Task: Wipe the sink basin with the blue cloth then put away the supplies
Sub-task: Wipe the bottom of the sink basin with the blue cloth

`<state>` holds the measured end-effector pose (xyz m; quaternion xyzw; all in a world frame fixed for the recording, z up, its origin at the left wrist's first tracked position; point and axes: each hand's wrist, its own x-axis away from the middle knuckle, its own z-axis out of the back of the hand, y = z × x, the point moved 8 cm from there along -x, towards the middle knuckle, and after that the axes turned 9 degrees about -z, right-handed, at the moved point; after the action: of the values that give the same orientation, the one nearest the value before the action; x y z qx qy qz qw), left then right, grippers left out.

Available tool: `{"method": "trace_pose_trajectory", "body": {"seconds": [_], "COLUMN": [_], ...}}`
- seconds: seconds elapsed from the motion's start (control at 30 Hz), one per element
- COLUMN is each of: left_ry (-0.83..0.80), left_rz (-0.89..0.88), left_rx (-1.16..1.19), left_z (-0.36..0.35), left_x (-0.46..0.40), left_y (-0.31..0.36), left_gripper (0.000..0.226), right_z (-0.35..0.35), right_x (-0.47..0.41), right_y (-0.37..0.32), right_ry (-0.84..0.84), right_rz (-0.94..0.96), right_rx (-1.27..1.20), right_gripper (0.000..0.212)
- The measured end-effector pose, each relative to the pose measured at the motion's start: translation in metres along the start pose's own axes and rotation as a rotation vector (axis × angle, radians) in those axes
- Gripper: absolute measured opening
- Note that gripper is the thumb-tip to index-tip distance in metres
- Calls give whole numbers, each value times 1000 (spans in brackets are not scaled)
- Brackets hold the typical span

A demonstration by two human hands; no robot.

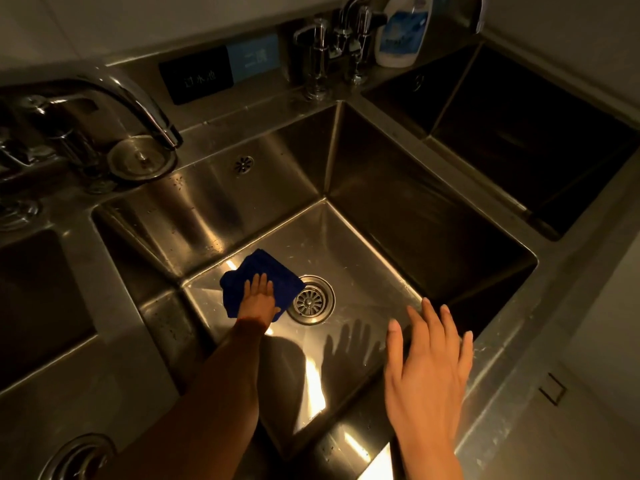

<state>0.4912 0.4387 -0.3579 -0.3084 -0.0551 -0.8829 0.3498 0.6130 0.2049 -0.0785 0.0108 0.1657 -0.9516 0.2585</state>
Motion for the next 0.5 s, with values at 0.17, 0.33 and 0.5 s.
{"method": "trace_pose_trajectory", "body": {"seconds": [0.17,0.33,0.5], "left_ry": [3,7,44], "left_rz": [-29,-94,-143], "left_rx": [-50,-88,-71], "left_z": [0,12,28], "left_x": [-7,-24,-42], "left_y": [0,4,11], "left_gripper": [61,60,68], "right_z": [1,0,1], "right_x": [-1,0,-1], "right_y": [0,0,1], "right_ry": [12,12,37], "right_rz": [0,-1,-3], "right_rx": [1,10,7], "right_gripper": [57,56,54]}}
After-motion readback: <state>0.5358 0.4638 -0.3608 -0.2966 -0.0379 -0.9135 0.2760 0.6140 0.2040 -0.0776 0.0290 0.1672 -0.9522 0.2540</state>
